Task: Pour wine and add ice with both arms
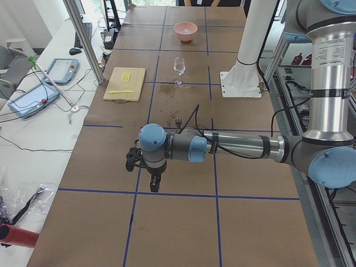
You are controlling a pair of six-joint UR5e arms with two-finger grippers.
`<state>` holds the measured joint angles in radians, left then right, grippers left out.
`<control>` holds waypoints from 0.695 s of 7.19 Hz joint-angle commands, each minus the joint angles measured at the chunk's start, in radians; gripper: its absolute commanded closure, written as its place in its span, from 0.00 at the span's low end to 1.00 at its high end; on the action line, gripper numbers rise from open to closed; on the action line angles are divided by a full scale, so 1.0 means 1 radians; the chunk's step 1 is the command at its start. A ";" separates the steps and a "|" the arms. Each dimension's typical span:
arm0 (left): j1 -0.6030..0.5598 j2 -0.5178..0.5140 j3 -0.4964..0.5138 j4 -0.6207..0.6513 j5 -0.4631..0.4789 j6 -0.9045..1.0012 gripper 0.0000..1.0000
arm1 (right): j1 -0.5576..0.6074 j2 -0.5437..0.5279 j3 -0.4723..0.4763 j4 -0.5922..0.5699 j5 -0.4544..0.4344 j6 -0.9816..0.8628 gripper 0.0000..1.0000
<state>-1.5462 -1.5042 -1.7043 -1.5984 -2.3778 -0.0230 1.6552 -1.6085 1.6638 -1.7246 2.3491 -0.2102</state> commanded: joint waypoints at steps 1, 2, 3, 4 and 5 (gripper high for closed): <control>0.000 -0.001 0.000 0.000 0.000 -0.002 0.00 | -0.008 0.005 -0.006 0.064 -0.014 0.067 0.00; 0.000 -0.004 0.002 0.000 0.002 -0.008 0.00 | -0.009 0.005 -0.015 0.100 -0.014 0.087 0.00; 0.000 -0.008 -0.001 0.000 0.002 -0.044 0.00 | -0.009 0.005 -0.021 0.102 -0.014 0.089 0.00; 0.000 -0.008 -0.006 0.000 0.002 -0.070 0.00 | -0.009 0.005 -0.021 0.102 -0.014 0.089 0.00; 0.000 -0.008 -0.006 0.000 0.002 -0.069 0.00 | -0.009 0.005 -0.022 0.103 -0.014 0.089 0.00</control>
<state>-1.5463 -1.5116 -1.7086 -1.5984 -2.3762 -0.0797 1.6462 -1.6031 1.6437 -1.6249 2.3349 -0.1231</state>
